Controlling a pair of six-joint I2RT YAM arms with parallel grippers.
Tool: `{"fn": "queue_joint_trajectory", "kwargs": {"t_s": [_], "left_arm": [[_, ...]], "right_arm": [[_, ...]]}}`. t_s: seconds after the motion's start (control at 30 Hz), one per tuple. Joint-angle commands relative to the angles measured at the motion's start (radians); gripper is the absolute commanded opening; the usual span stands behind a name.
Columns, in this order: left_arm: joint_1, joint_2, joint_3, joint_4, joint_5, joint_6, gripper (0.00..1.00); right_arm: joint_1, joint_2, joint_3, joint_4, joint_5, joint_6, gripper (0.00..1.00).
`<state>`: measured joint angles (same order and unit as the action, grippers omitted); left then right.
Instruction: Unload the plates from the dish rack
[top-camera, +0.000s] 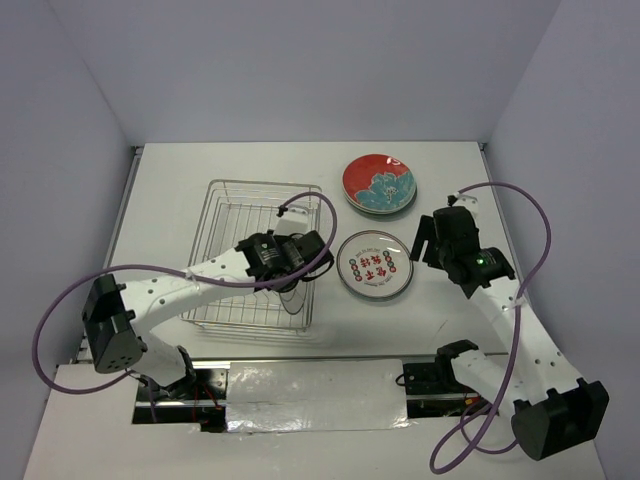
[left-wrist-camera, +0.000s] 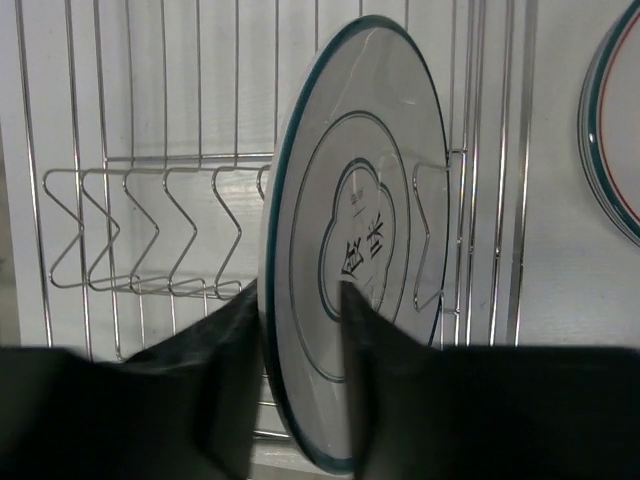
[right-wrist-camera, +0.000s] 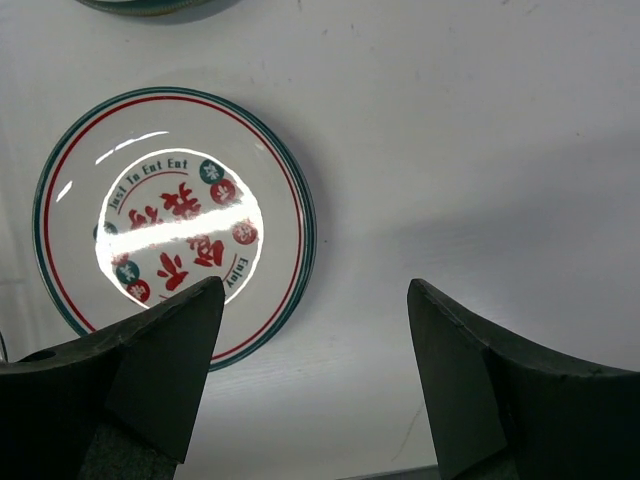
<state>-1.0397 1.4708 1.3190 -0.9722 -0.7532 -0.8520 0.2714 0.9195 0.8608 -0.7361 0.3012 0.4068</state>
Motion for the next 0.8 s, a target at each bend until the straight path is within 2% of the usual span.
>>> {"fn": "queue_joint_trajectory", "kwargs": {"t_s": [0.0, 0.1, 0.17, 0.33, 0.5, 0.57, 0.6, 0.63, 0.67, 0.7, 0.73, 0.77], "left_arm": [[-0.005, 0.029, 0.043, -0.016, -0.052, -0.050, 0.36], [-0.005, 0.054, 0.101, -0.072, -0.095, -0.073, 0.11], [-0.005, 0.069, 0.143, -0.173, -0.147, -0.114, 0.03], [-0.003, 0.091, 0.324, -0.393, -0.326, -0.142, 0.00], [0.004, 0.046, 0.500, -0.401, -0.376, -0.045, 0.00], [0.004, 0.034, 0.578, -0.389, -0.400, -0.035, 0.00], [0.004, 0.011, 0.592, -0.361, -0.365, -0.010, 0.00], [0.004, -0.016, 0.559, -0.197, -0.330, 0.037, 0.00], [0.004, -0.051, 0.516, -0.077, -0.272, 0.086, 0.00], [0.004, -0.152, 0.449, 0.061, -0.193, 0.193, 0.00], [0.007, -0.214, 0.289, 0.208, -0.005, 0.233, 0.00], [0.010, -0.331, 0.208, 0.459, 0.085, 0.244, 0.00]], "right_arm": [[0.003, -0.034, 0.053, -0.045, 0.049, -0.010, 0.81], [0.002, -0.050, 0.061, -0.059, 0.055, -0.016, 0.81], [0.003, -0.057, 0.073, -0.066, 0.053, -0.019, 0.81], [0.002, -0.071, 0.095, -0.082, 0.039, -0.022, 0.81], [0.002, -0.093, 0.107, -0.056, -0.055, -0.029, 0.82], [0.002, -0.111, 0.106, -0.014, -0.172, -0.033, 0.85], [0.000, -0.140, 0.101, 0.045, -0.311, -0.039, 0.87], [0.003, -0.160, 0.083, 0.087, -0.405, -0.040, 0.91], [0.003, -0.183, 0.064, 0.140, -0.495, -0.033, 1.00], [0.003, -0.236, 0.017, 0.273, -0.658, -0.002, 1.00], [0.000, -0.263, -0.006, 0.338, -0.715, 0.024, 1.00], [0.002, -0.283, -0.031, 0.466, -0.761, 0.047, 1.00]]}}
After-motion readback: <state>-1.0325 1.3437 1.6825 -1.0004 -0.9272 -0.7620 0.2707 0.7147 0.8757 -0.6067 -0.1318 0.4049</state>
